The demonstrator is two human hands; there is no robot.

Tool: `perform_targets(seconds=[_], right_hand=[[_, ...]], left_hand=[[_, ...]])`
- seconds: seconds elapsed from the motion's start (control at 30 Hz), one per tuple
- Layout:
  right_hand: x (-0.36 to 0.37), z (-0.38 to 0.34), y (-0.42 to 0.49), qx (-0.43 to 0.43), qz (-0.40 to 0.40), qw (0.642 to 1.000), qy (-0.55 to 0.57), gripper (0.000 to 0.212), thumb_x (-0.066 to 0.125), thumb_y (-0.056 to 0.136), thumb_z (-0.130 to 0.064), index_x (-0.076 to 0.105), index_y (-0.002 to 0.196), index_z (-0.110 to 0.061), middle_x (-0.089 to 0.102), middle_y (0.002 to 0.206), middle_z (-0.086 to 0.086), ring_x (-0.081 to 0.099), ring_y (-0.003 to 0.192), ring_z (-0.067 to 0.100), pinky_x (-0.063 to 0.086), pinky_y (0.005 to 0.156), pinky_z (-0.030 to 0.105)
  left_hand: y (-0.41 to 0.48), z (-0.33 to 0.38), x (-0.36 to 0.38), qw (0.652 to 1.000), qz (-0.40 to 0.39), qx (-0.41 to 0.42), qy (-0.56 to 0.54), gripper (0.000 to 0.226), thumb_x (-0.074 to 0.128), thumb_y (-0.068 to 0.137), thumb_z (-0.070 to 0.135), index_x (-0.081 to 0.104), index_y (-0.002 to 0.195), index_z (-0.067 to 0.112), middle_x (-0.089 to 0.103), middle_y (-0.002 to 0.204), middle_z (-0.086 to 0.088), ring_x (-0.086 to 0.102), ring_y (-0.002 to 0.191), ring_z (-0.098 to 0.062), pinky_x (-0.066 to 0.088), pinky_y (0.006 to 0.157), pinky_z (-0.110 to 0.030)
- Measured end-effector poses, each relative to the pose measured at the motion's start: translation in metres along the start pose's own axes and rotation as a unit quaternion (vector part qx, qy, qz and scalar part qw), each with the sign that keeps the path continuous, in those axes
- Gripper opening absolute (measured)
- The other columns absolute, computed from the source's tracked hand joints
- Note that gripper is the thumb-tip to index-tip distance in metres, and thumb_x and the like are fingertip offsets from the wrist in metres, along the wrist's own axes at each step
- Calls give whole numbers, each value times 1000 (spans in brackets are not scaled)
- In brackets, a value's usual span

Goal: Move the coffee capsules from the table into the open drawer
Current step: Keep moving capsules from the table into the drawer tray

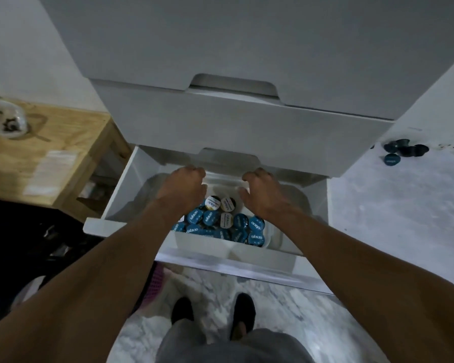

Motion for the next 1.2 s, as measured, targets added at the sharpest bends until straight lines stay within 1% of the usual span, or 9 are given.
perform_targets(seconds=[0.13, 0.23, 0.33, 0.5, 0.63, 0.8, 0.9, 1.0, 1.2], right_hand=[[-15, 0, -14, -28, 11, 1000, -6, 37, 50, 94, -31, 56, 123, -9, 56, 120, 17, 51, 112, 32, 42, 96, 36], [-25, 0, -36, -30, 41, 999, -18, 37, 49, 94, -34, 56, 121, -9, 60, 120, 16, 54, 111, 32, 44, 92, 36], [-38, 2, -66, -20, 79, 996, -29, 37, 49, 95, -32, 56, 122, -9, 57, 121, 16, 53, 112, 32, 42, 94, 37], [-66, 13, -124, 32, 159, 986, -48, 35, 50, 93, -29, 56, 120, -7, 57, 121, 17, 51, 113, 34, 45, 91, 40], [-87, 31, -168, 68, 177, 978, -87, 39, 48, 93, -29, 52, 125, -6, 56, 120, 17, 51, 109, 33, 47, 89, 41], [-112, 63, -210, 108, 201, 969, -92, 33, 50, 94, -27, 56, 118, -5, 57, 116, 16, 53, 104, 34, 47, 84, 40], [-125, 85, -227, 125, 217, 964, -83, 30, 51, 93, -27, 58, 112, -4, 58, 112, 16, 55, 101, 33, 49, 82, 40], [-135, 112, -240, 136, 218, 963, -73, 31, 52, 93, -28, 58, 114, -4, 57, 114, 15, 55, 101, 33, 50, 81, 40], [-157, 185, -252, 141, 204, 967, -63, 31, 52, 93, -28, 57, 112, -4, 56, 113, 15, 56, 100, 32, 50, 81, 41]], left_hand=[[-28, 14, -3, 996, 83, -9, 26, 32, 44, 97, 27, 52, 124, 12, 56, 122, -7, 57, 106, -24, 45, 80, -35], [-44, 21, -2, 995, 101, 16, 23, 34, 45, 97, 28, 51, 125, 11, 55, 123, -8, 55, 110, -24, 45, 85, -34], [-58, 30, -3, 991, 127, 40, 28, 34, 46, 95, 27, 52, 123, 8, 56, 120, -12, 54, 108, -29, 46, 87, -39], [-87, 67, -14, 975, 189, 100, 58, 28, 48, 93, 22, 54, 115, 5, 58, 113, -14, 56, 100, -29, 47, 78, -38], [-108, 103, -18, 967, 210, 136, 48, 23, 48, 92, 20, 55, 108, 6, 59, 108, -12, 55, 97, -27, 47, 76, -37], [-119, 153, -24, 951, 221, 204, 68, 14, 66, 72, 9, 62, 84, 2, 63, 82, -17, 61, 73, -34, 50, 56, -36], [-119, 187, -25, 945, 218, 238, 53, 13, 62, 76, 8, 62, 87, 0, 62, 85, -18, 60, 75, -36, 50, 59, -38], [-116, 227, -22, 937, 230, 259, 50, 9, 59, 77, 6, 61, 85, 1, 61, 83, -18, 60, 74, -35, 49, 56, -37], [-95, 316, -1, 939, 242, 241, 37, 22, 44, 93, 20, 56, 106, 6, 58, 107, -11, 56, 94, -29, 48, 69, -38]])
Point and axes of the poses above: each hand's wrist, its own y-axis towards the middle knuckle, its own x-axis out of the palm, z = x × y, the point moved 1 cm from there along y, towards the middle knuckle
